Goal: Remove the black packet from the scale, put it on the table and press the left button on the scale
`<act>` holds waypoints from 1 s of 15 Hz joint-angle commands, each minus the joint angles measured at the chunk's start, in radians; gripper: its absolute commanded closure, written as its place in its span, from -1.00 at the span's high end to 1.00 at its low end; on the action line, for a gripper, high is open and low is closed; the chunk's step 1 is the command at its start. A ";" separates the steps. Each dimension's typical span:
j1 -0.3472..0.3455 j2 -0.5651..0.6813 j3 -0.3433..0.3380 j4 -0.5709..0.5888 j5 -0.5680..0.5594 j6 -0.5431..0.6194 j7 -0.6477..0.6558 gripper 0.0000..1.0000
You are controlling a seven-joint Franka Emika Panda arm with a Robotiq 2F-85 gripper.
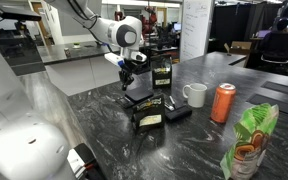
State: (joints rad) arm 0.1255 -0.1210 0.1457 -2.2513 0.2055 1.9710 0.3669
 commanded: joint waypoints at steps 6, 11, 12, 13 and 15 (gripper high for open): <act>-0.003 0.034 -0.009 -0.026 0.105 0.003 -0.015 -1.00; -0.006 0.058 -0.013 -0.026 0.104 0.009 -0.003 -1.00; -0.008 0.063 -0.015 -0.025 0.103 0.010 0.000 -1.00; -0.010 0.070 -0.017 -0.023 0.104 0.010 -0.001 -1.00; -0.010 0.082 -0.021 -0.019 0.111 0.005 -0.006 -1.00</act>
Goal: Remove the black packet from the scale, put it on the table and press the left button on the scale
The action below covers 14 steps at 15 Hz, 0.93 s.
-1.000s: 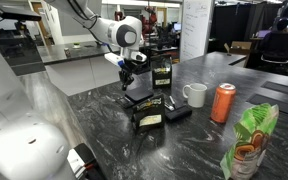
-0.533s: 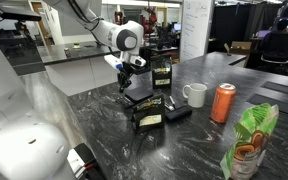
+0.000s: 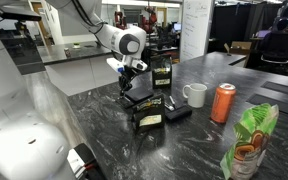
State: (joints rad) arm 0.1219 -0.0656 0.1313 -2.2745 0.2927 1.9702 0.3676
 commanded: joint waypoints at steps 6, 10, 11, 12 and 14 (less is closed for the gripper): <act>-0.002 0.040 -0.009 0.008 0.077 -0.019 -0.015 -1.00; -0.003 0.043 -0.009 0.007 0.092 -0.016 -0.008 -1.00; -0.003 0.041 -0.009 0.005 0.091 -0.015 -0.005 -1.00; -0.003 0.040 -0.009 0.005 0.090 -0.014 -0.003 -1.00; -0.003 0.046 -0.008 0.004 0.081 -0.008 0.006 -1.00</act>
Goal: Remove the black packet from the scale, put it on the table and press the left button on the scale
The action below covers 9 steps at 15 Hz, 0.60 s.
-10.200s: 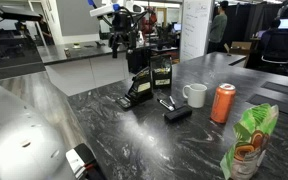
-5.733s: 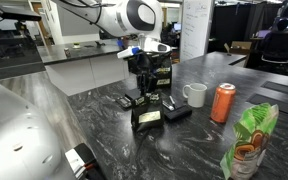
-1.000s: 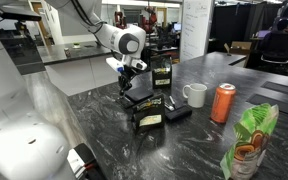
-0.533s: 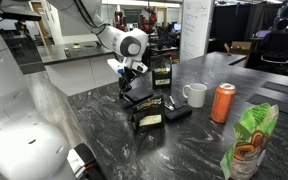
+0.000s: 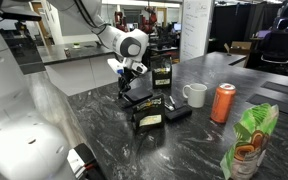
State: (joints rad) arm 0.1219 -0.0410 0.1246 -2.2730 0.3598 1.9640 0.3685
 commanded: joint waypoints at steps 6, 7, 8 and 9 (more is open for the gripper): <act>-0.009 0.079 -0.008 0.013 0.008 0.031 0.000 -1.00; -0.009 0.082 -0.009 0.013 0.010 0.034 -0.004 -1.00; -0.010 0.087 -0.010 0.013 0.014 0.037 -0.009 -1.00; -0.011 0.091 -0.012 0.014 0.019 0.038 -0.016 -1.00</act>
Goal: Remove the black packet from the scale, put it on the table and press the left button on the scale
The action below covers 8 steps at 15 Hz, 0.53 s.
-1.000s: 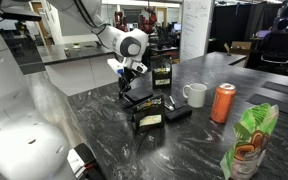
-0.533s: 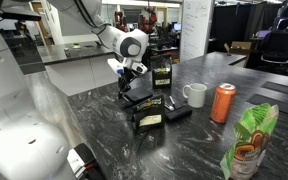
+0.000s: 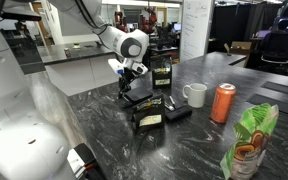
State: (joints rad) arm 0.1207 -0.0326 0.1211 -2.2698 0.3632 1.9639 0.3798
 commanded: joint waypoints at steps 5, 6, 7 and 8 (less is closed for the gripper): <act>-0.005 0.032 -0.008 0.009 0.011 0.028 -0.014 -1.00; -0.003 0.017 -0.005 0.012 -0.002 0.021 0.000 -1.00; 0.000 0.002 -0.001 0.016 -0.017 0.013 0.018 -1.00; 0.002 -0.005 0.001 0.022 -0.033 0.010 0.032 -1.00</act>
State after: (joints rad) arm 0.1219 -0.0306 0.1142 -2.2643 0.3694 1.9647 0.3809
